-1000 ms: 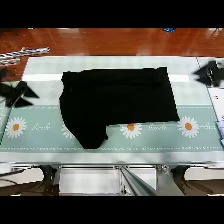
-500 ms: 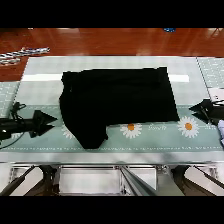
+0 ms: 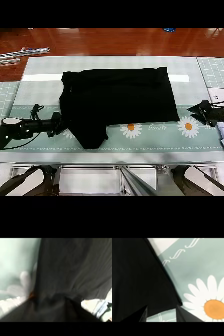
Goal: Fold the shirts.
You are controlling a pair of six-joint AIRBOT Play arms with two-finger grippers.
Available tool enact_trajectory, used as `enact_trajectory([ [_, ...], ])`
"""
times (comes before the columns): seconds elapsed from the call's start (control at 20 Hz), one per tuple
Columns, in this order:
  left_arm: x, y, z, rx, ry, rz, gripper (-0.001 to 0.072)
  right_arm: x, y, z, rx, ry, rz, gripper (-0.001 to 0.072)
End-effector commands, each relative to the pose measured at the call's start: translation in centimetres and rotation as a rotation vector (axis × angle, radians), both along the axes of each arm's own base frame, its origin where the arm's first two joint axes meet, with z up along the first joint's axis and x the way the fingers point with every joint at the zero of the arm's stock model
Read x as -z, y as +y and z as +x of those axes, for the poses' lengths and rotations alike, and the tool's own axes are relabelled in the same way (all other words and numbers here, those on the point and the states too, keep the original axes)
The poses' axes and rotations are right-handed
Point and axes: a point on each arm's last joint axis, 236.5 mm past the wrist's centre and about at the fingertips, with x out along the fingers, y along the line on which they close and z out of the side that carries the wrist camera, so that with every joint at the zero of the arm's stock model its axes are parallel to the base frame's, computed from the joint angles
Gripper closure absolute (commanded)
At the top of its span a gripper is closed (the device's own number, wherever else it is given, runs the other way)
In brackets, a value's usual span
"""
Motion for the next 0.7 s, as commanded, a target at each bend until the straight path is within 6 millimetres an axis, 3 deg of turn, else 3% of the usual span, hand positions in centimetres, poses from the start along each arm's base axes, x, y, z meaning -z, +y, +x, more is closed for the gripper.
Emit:
enact_trajectory([
  [0.0,0.6,-0.3,1.1,-0.021,-0.002,0.009,0.0688,0.7,-0.9,-0.6,0.004,0.031,-0.044,0.0303],
  [0.15,0.0,-0.1,1.7,-0.002,-0.034,0.017,0.0688,2.8,-1.5,-3.5,0.000,0.183,-0.066,0.0303],
  [0.25,0.0,-0.2,1.7,0.002,-0.034,0.017,0.0688,3.9,-0.2,-5.0,-0.042,0.267,0.009,0.0303],
  [0.4,0.0,-0.3,1.7,0.005,-0.034,0.017,0.0688,4.8,1.5,-4.1,-0.065,0.253,0.118,0.0303],
  [0.65,0.0,-0.2,1.8,0.001,-0.036,0.021,0.0688,6.0,2.3,-2.9,-0.056,0.234,0.195,0.0303],
])
